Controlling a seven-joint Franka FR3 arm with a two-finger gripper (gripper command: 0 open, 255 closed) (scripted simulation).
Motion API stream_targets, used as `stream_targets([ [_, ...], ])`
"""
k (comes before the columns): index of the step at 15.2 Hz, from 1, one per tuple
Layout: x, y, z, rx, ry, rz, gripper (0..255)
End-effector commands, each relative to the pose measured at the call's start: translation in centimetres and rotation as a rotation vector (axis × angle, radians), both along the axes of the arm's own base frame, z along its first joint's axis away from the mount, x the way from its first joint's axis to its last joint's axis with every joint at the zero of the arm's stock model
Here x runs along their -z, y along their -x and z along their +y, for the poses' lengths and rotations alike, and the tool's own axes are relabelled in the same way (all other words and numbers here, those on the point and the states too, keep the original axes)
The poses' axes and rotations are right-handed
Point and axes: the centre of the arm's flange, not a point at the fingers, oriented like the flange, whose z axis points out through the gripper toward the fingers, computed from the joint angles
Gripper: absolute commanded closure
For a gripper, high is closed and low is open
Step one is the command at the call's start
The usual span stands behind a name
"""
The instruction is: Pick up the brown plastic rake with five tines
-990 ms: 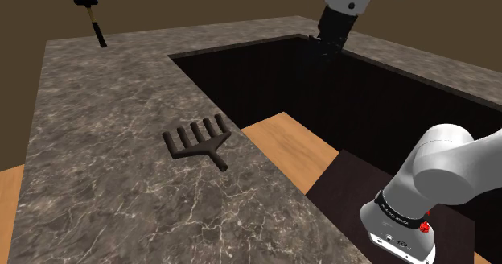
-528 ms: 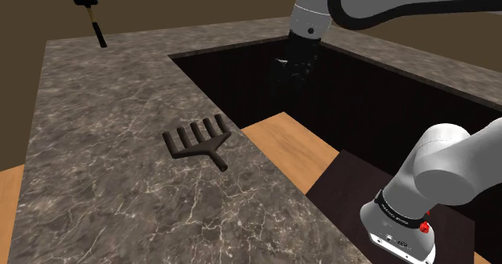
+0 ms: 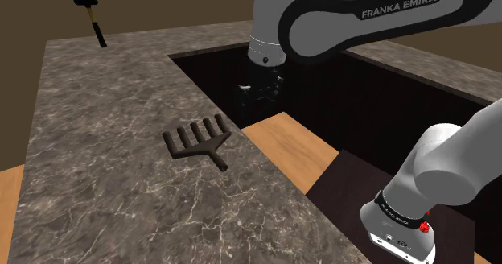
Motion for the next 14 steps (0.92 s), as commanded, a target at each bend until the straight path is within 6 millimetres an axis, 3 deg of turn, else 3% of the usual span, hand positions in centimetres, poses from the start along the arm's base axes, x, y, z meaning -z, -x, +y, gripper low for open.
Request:
stream_targets([
  [1,1.4,-1.1,2.3,0.005,0.003,0.013,0],
  [11,9.0,-6.2,12.6,0.026,0.022,0.076,0],
  [14,10.0,-6.2,12.7,0.026,0.023,0.076,0],
])
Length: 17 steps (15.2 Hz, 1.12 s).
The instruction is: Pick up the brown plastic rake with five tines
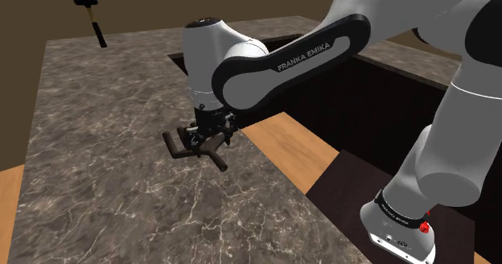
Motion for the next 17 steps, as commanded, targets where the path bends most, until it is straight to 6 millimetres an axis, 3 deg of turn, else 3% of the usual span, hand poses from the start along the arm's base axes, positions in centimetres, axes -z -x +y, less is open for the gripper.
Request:
stream_targets([
  [1,1.1,0.0,0.1,0.001,0.000,0.001,0],
  [5,3.5,0.0,0.1,0.001,0.000,0.001,0],
  [7,3.5,0.0,0.1,0.001,0.000,0.001,0],
  [8,3.6,0.0,0.1,0.001,0.000,0.000,255],
  [17,3.5,0.0,0.1,0.001,0.000,0.001,255],
])
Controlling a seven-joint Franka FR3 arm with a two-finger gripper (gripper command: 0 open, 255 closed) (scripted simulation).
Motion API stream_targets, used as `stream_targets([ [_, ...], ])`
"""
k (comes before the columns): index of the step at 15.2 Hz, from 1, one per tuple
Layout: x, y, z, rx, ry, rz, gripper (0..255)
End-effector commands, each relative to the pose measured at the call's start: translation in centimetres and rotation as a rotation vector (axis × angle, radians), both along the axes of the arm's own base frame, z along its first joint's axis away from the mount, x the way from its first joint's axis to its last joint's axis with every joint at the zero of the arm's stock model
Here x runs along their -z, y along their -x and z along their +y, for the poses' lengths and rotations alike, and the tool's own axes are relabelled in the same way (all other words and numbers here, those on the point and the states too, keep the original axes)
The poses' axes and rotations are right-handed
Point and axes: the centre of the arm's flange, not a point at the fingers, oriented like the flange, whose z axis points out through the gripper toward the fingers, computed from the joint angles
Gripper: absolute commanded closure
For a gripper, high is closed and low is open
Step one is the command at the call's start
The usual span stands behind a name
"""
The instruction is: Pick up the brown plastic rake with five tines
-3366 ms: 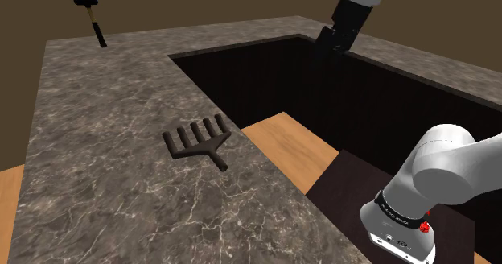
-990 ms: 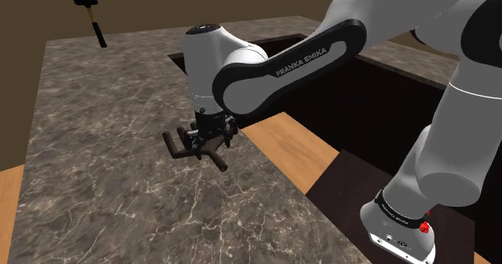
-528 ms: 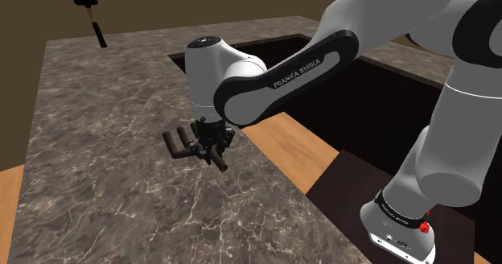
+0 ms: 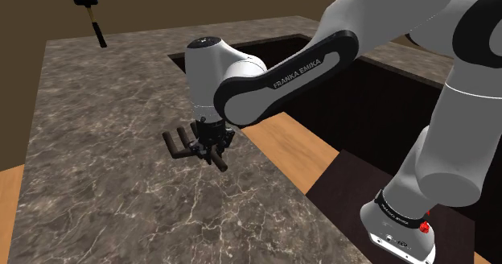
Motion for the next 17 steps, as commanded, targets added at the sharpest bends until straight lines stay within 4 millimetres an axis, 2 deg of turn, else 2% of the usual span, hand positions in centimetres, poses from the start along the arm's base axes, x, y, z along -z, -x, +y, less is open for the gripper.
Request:
stream_targets([
  [1,-0.6,0.0,0.0,0.000,0.000,0.000,255],
  [15,-7.9,0.0,0.0,0.000,0.000,0.000,255],
  [17,-8.0,0.0,0.0,0.000,0.000,0.000,255],
])
